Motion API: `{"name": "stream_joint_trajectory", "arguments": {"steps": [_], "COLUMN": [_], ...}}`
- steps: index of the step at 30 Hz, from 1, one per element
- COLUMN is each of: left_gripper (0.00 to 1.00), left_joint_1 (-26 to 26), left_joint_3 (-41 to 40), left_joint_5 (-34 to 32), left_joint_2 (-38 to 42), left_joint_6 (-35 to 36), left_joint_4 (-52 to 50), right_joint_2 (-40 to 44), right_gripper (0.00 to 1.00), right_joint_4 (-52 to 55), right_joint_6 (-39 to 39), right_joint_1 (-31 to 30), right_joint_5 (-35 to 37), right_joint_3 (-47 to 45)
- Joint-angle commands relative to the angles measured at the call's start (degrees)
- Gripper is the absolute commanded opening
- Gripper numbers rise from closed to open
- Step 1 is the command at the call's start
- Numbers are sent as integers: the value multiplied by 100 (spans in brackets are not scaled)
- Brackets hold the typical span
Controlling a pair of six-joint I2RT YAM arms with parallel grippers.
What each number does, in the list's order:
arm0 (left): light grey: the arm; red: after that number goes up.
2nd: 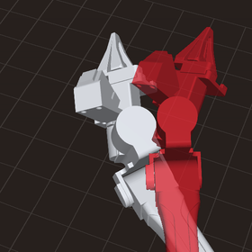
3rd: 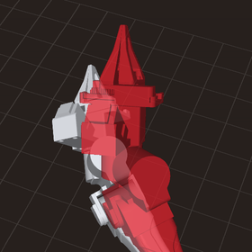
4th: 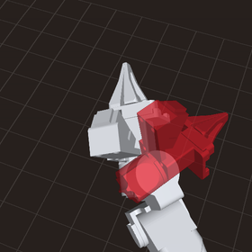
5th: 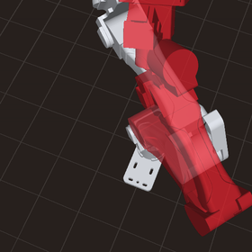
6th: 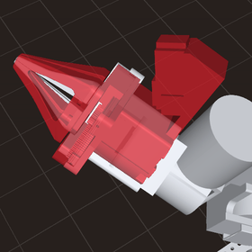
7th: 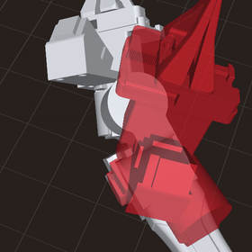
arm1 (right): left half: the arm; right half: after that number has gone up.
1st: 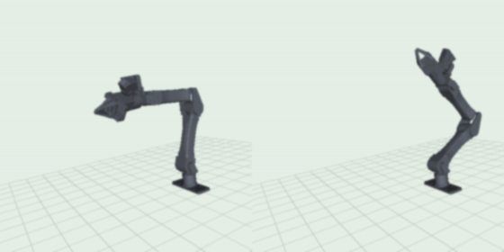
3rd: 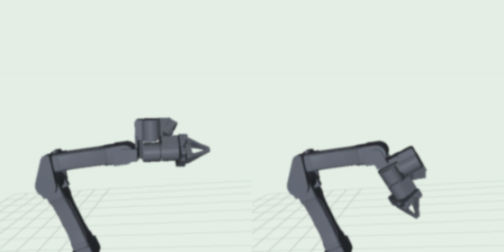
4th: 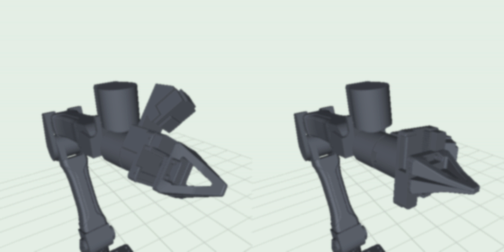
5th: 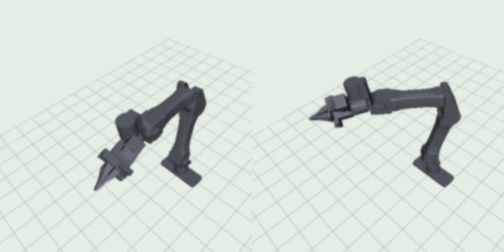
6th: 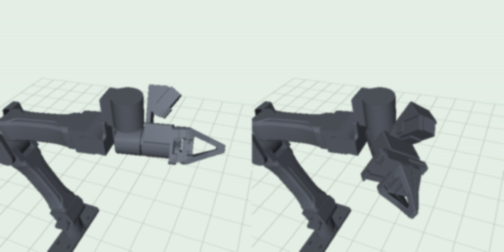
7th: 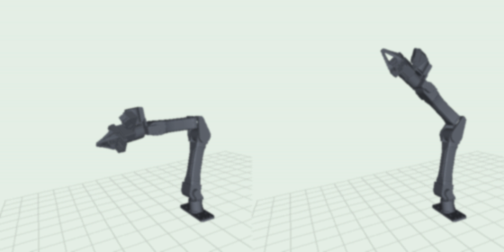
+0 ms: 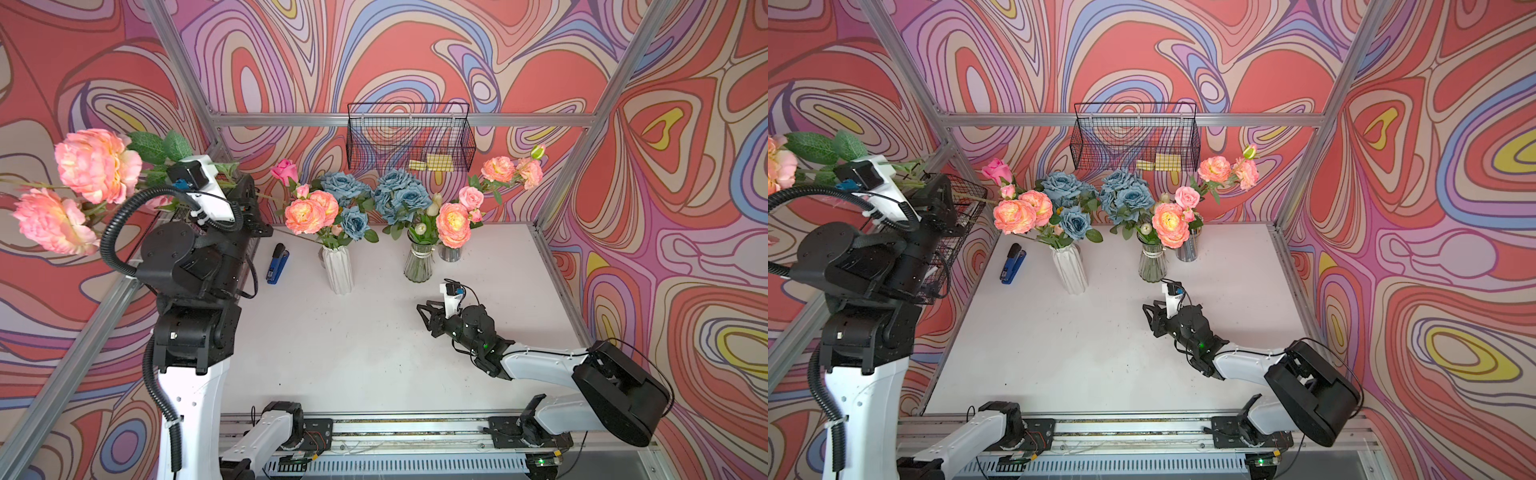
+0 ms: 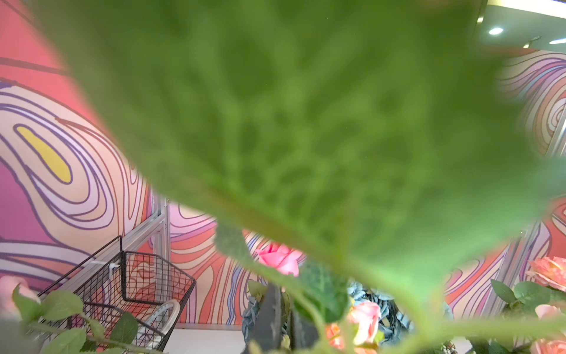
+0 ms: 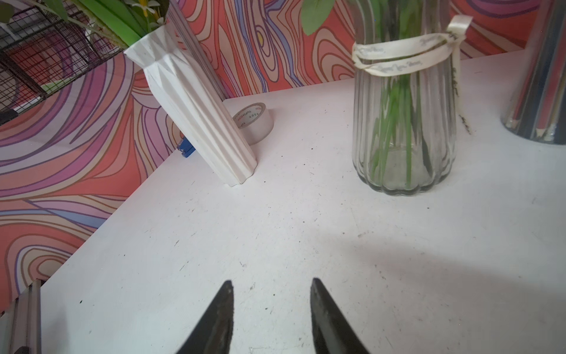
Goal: Pick out pink flowers from the vase
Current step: Pick up the flower from the vase.
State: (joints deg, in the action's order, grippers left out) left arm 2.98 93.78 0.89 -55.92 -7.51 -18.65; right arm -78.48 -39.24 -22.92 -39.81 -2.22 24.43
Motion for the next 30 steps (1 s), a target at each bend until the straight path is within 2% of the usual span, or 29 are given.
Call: {"name": "stream_joint_trajectory", "arguments": {"steps": [1, 5, 12, 18, 23, 30], "left_gripper": [0, 0, 0, 0, 0, 0], "left_joint_1": [-26, -26, -26, -26, -26, -26], "left_joint_3": [-119, -280, -381, -384, -576, -1412], "left_joint_5": [-129, -151, -605, -274, 335, 2062], "left_joint_2": [242, 479, 643, 724, 905, 1468], "left_joint_6": [63, 96, 241, 65, -188, -531], "left_joint_4": [-312, -369, -566, -974, -1475, -1418], "right_joint_2": [168, 271, 484, 786, 1139, 1571], "right_gripper": [44, 49, 53, 59, 64, 69], "right_joint_4": [478, 699, 1114, 1393, 1815, 2250], "right_joint_6": [155, 202, 277, 347, 509, 611], "right_joint_1": [17, 12, 3, 8, 10, 9], "right_joint_5": [-404, -678, -881, -1310, -1903, -2459], "right_joint_3": [189, 306, 491, 650, 942, 1351]}}
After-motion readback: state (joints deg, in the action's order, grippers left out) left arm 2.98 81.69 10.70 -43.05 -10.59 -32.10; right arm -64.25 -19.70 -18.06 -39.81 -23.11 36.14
